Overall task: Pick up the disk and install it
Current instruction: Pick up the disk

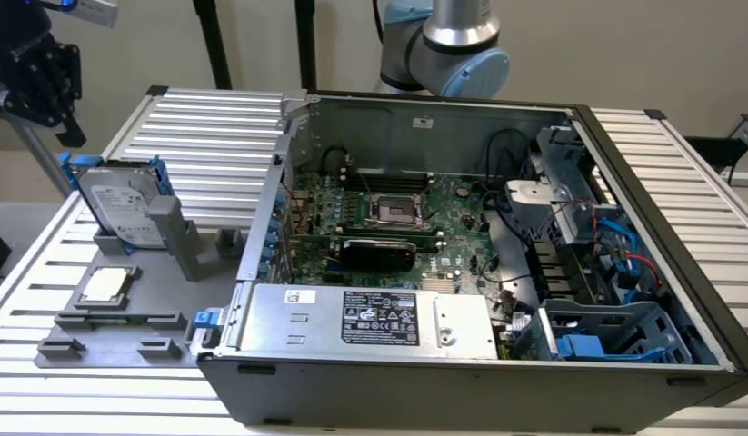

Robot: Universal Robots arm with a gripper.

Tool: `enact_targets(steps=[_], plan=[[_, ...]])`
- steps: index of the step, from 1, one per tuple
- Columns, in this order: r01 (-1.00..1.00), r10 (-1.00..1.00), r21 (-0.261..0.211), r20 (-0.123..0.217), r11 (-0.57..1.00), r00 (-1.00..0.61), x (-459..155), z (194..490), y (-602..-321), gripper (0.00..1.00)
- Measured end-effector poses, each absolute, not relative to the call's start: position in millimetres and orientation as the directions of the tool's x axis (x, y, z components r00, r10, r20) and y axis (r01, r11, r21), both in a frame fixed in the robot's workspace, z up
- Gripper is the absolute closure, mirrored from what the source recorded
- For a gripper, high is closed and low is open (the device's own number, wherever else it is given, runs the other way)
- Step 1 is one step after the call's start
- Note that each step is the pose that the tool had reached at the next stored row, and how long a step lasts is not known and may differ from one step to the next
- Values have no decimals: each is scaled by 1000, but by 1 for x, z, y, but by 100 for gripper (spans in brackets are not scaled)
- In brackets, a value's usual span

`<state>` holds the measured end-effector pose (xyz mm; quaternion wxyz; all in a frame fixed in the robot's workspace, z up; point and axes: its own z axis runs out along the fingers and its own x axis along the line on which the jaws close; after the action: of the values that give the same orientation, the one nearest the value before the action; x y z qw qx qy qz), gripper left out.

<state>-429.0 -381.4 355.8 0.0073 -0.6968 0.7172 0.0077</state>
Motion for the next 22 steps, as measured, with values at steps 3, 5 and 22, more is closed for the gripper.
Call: enact_targets(steps=[3,5,22], plan=[[-1000,-999,7,-29,29,-29,-429,356,-381,89],[-1000,-999,9,-30,29,-29,-428,356,-382,89],[-999,-999,17,-29,29,-30,-427,348,-382,40]])
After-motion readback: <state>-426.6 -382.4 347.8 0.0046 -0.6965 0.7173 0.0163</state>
